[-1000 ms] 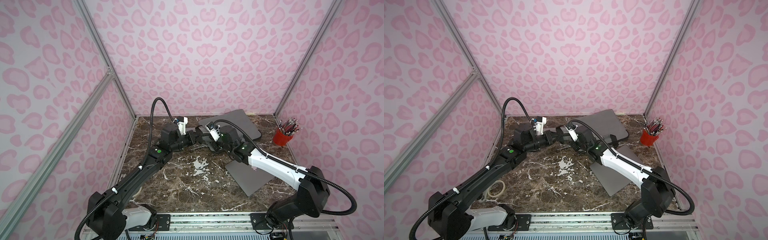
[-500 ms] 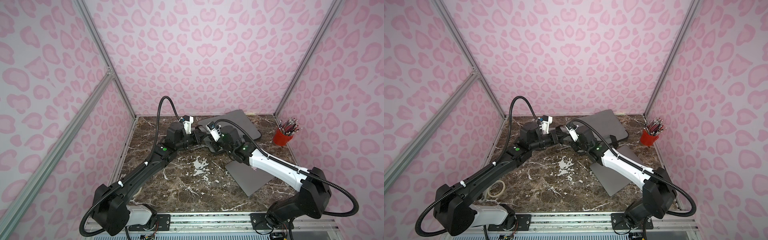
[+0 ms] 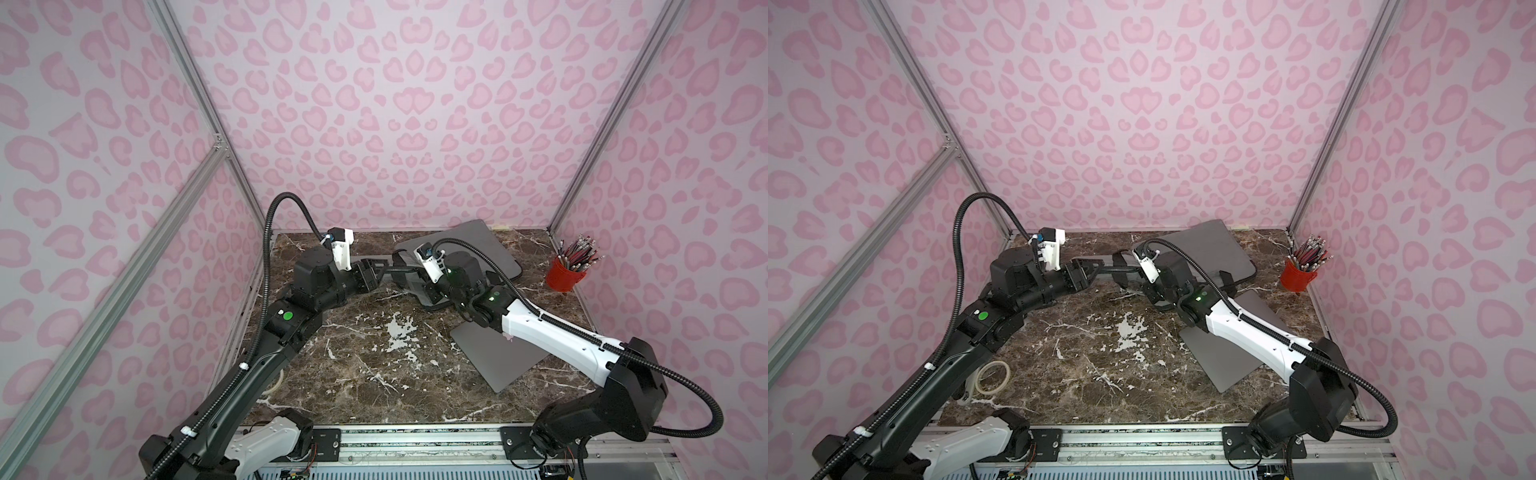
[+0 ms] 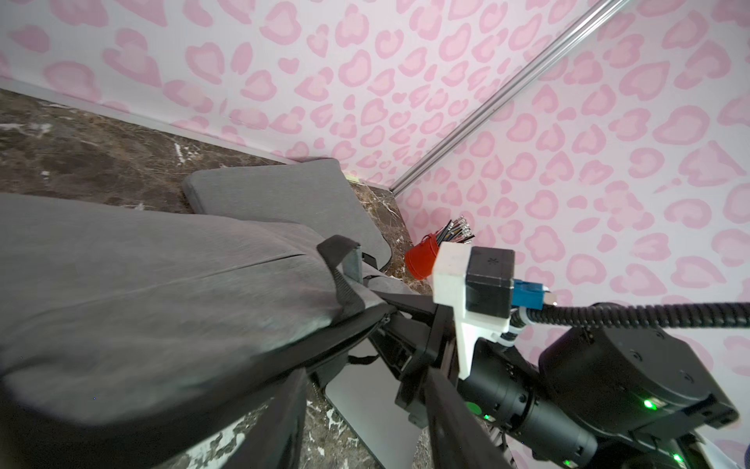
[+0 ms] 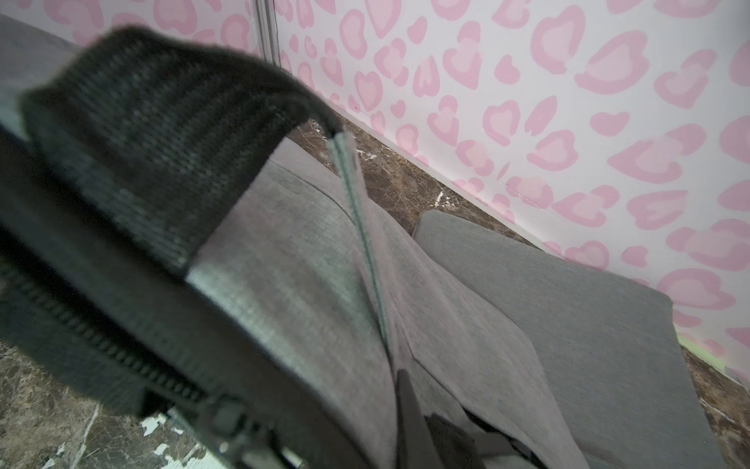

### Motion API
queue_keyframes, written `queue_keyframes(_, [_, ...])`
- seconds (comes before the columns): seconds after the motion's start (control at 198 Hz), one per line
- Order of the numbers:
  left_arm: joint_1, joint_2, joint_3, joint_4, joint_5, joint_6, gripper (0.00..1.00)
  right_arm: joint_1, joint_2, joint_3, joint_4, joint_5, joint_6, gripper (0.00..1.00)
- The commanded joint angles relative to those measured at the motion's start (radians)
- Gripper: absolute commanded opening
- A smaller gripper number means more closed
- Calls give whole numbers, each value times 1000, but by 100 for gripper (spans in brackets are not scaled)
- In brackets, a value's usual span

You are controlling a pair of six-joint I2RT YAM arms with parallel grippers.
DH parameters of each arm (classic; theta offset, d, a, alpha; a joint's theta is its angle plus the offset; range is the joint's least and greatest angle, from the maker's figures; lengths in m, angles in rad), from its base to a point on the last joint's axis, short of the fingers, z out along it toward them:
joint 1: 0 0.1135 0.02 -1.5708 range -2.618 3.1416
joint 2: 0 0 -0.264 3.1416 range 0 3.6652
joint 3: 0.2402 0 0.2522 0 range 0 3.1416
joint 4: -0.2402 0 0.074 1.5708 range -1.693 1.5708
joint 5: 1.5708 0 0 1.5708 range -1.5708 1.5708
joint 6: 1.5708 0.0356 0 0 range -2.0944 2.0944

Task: Open the zippered laptop bag and take out the laptop
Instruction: Unzip the zipper on the zippered laptop bag.

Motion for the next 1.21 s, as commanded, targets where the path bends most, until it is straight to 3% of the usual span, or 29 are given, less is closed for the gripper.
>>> queue_keyframes(0.0, [46,-48,12,-160,-94,5,51,0,-15,-4,170,-16,48,0])
queue_keyframes(0.176, [164,-117,17,-280,-101,1,59,-2,-20,-7,170,-22,34,0])
queue_keyframes(0.318, [213,-78,54,-359,-40,20,76,-2,-22,-10,169,-26,24,0])
queue_keyframes(0.419, [233,-53,31,-300,65,-18,87,-2,-22,-16,168,-27,19,0])
queue_keyframes(0.57, [249,-25,-47,-150,174,-161,93,-1,-20,-28,176,-37,10,0])
queue_keyframes(0.766, [252,-4,-143,62,213,-329,93,-2,-15,-40,176,-48,7,0])
queue_keyframes(0.862, [252,-5,-150,75,197,-351,92,-2,-17,-47,179,-48,8,0])
queue_keyframes(1.205, [253,25,-167,114,202,-377,72,-1,-26,-73,203,-91,-2,0])
